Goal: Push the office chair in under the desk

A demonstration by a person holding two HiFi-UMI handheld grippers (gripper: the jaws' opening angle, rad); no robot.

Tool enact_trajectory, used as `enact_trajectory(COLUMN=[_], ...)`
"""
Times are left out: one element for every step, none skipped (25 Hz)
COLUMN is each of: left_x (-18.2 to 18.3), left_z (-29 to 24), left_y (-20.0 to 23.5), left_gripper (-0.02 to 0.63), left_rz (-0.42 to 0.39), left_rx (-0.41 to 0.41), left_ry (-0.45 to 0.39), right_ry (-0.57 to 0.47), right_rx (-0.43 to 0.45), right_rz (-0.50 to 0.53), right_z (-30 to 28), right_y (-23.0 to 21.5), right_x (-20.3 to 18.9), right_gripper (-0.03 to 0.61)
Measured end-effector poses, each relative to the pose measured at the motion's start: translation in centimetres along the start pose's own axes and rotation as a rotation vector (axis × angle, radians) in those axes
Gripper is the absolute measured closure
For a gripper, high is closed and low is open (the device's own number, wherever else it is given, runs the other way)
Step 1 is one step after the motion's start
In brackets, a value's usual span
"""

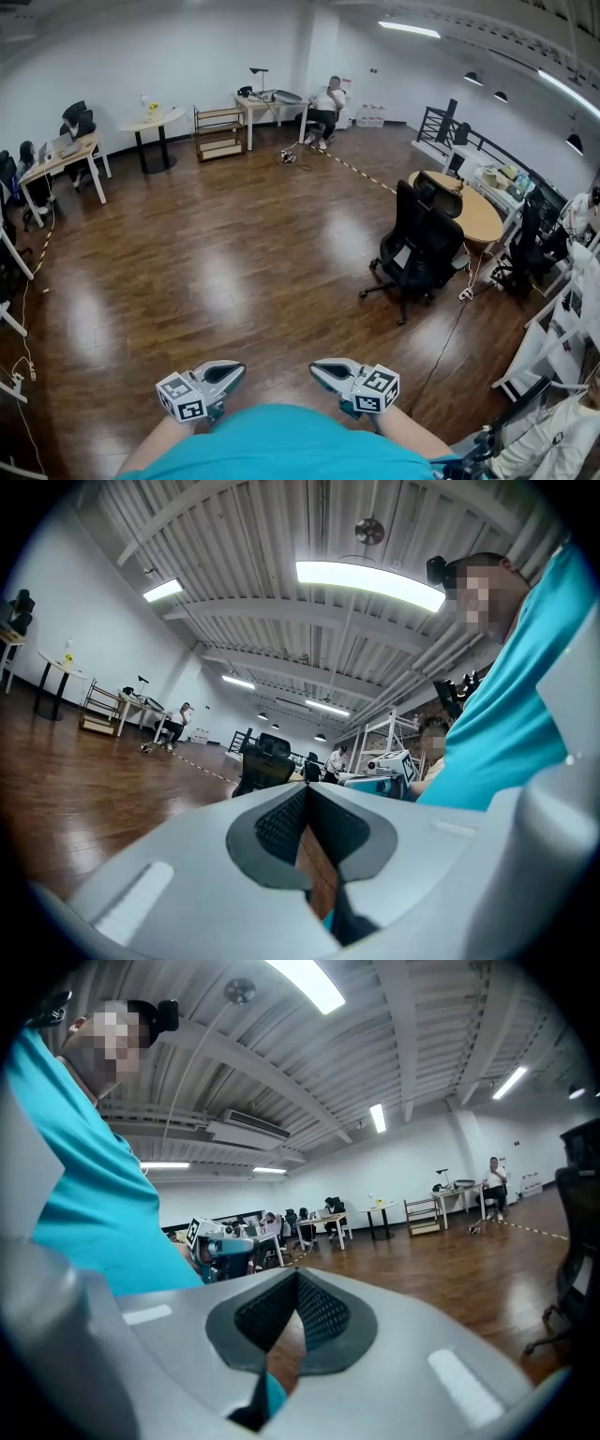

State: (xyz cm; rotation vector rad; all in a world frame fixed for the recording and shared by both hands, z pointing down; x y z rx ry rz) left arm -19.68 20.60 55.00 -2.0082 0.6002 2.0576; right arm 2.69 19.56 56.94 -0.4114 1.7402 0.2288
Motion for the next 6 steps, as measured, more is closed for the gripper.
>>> enact_trajectory(left_x=[-0.01,0.06,0.16,0.26,0.34,0.43], left_z=[-0.09,-0.15,-0.19,-0.21,-0.22,-0.24], left_y=[-0.05,-0.03,0.06,0.19,0.33,0.48], left_gripper=[0.586,0.586,0.586,0.586,0.586,0.586], left_rz=[0.001,-0.001,-0.006,-0.009,-0.010,-0.012], left_rx=[0.000,0.000,-0.001,-0.002,-0.003,-0.003], left_ry=[-0.001,-0.002,-0.002,-0.003,-0.004,-0.005], right_ry=[0.003,0.007,0.012,0.016,0.020,0.024], right_rx=[0.003,0.005,0.006,0.008,0.009,0.010], right_rz=[0.003,0.007,0.011,0.017,0.021,0.025], right_z=[0.03,-0.01,-0.12,-0.24,-0.36,-0.49], right_y=[-0.07,-0.16,-0.26,-0.34,-0.42,-0.50], right_x=[0.00,0.07,0.18,0.33,0.49,0.65], right_gripper=[0.578,0.578,0.578,0.578,0.578,0.578])
Point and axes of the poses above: the fingertips, and each gripper's own axes: z backward along the fingers, y to its left, x out of its top, the point moved 4 cm from there along z, backward along the fingers, and after that the axes turned 9 degrees about y, right-handed, at the moved point
